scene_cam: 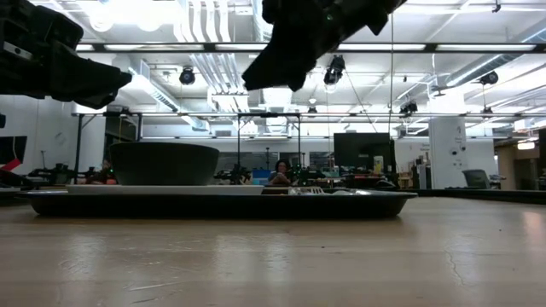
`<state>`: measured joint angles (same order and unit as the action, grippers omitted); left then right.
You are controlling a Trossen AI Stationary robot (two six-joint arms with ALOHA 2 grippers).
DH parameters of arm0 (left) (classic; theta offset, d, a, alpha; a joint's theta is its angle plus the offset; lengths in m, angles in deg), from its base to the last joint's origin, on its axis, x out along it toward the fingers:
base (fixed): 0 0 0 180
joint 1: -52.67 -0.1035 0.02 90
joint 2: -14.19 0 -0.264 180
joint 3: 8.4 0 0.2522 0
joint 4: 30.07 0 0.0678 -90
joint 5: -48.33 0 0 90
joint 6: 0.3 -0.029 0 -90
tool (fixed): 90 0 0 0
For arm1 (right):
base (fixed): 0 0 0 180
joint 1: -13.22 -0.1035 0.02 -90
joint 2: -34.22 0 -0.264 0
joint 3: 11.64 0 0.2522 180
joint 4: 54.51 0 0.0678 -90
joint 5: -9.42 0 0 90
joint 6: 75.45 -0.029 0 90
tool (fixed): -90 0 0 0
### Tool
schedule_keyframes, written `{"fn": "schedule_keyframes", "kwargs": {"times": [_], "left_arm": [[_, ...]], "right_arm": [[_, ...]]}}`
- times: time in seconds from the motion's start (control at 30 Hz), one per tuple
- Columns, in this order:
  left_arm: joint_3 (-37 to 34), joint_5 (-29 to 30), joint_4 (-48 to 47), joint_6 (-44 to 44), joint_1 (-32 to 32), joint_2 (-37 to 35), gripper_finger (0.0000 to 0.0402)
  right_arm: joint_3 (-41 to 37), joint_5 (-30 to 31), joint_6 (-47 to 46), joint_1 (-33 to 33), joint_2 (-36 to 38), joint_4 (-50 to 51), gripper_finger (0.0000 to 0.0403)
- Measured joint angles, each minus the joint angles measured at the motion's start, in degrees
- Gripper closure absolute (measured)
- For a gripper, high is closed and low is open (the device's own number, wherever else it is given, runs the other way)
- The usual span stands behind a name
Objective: Set up tray
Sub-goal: Return to Home Position
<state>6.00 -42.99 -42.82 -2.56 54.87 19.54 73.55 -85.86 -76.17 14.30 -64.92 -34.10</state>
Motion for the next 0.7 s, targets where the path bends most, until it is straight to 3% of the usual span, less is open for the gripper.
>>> {"fn": "schedule_keyframes", "kwargs": {"times": [0.13,0.3,0.57,0.7], "left_arm": [[0.00,0.00,0.01,0.00,0.01,0.00,0.0337],[0.00,0.00,0.00,0.02,0.01,0.00,0.0337],[0.00,0.00,0.02,-0.09,0.01,0.40,0.0337],[0.00,0.00,0.02,-0.15,0.02,0.46,0.0337]], "right_arm": [[-4.62,-0.61,1.81,-1.23,0.82,-3.98,0.0265],[-14.62,-4.70,3.72,-1.22,3.79,-17.38,0.0272],[-22.61,-5.35,5.23,-1.51,13.56,-21.91,0.0273],[-29.81,-5.34,5.93,-1.49,18.66,-29.90,0.0269]]}}
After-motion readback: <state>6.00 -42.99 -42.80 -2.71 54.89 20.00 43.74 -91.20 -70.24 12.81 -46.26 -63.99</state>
